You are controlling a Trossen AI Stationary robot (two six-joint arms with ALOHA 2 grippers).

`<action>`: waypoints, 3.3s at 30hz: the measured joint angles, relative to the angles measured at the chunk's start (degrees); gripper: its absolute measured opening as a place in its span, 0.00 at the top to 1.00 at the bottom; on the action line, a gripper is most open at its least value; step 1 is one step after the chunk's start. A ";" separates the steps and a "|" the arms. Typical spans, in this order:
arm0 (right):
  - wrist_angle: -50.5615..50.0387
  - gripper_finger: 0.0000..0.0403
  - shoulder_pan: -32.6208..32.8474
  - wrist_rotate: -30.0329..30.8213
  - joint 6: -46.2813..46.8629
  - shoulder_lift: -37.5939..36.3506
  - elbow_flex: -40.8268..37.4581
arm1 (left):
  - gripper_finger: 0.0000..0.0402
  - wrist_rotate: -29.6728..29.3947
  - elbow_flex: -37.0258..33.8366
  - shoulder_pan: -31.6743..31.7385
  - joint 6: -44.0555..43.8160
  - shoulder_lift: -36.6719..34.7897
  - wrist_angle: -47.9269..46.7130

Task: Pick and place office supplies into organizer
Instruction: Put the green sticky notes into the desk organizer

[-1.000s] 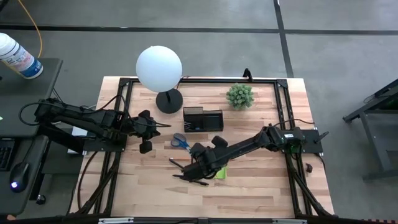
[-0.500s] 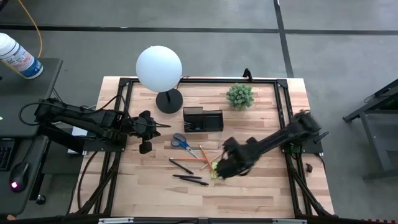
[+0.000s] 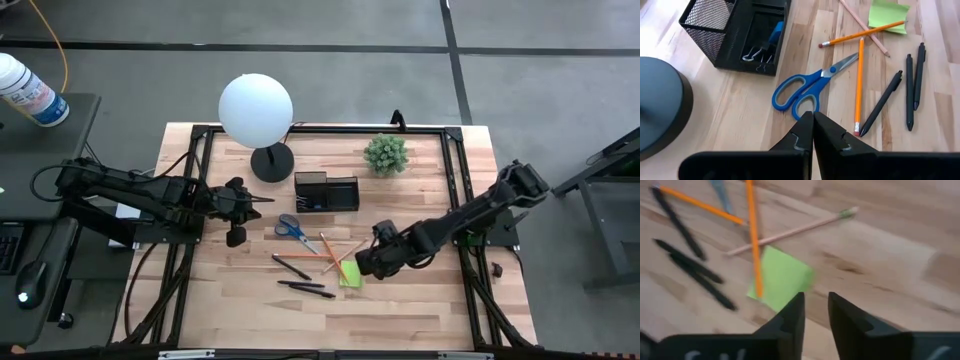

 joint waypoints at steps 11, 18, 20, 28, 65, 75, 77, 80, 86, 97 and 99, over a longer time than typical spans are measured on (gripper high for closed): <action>13.83 0.58 -3.51 -0.76 2.21 0.10 -6.33 | 1.00 0.00 0.00 -0.01 -0.15 0.00 0.61; 14.44 0.50 -4.01 -6.20 3.33 2.13 -6.28 | 1.00 -0.01 0.00 -0.01 -0.16 0.00 0.61; 15.31 0.50 -4.00 -7.56 3.57 3.62 -6.28 | 1.00 -0.02 0.00 -0.02 -0.15 0.00 0.63; 20.83 0.54 -3.99 -9.04 5.01 7.89 -6.28 | 1.00 -0.02 0.00 0.00 -0.15 0.02 0.74; 21.55 0.97 -3.94 -8.94 2.81 12.69 -6.20 | 1.00 -0.04 0.00 0.00 0.00 0.02 0.68; 19.61 1.00 -3.81 -9.35 -1.10 8.40 -6.00 | 1.00 -0.02 0.00 -0.02 -0.02 0.02 0.52; 16.97 1.00 -3.81 -8.25 -1.17 6.68 -6.00 | 1.00 -0.04 0.00 -0.02 -0.02 0.02 0.46; 13.75 1.00 -4.00 -6.00 -1.13 4.02 -6.00 | 1.00 -0.02 0.00 0.00 -0.02 0.02 0.42; 12.81 1.00 -6.89 -2.31 -1.37 1.89 -6.00 | 1.00 -0.04 0.00 -0.02 -0.02 0.02 0.44; 15.53 1.00 -17.93 -2.32 -10.31 1.87 -6.00 | 1.00 -0.01 0.00 0.00 -0.11 0.02 0.42; 15.41 1.00 -19.66 -2.39 -11.78 1.85 -6.00 | 1.00 0.13 0.00 0.00 -0.22 0.02 0.39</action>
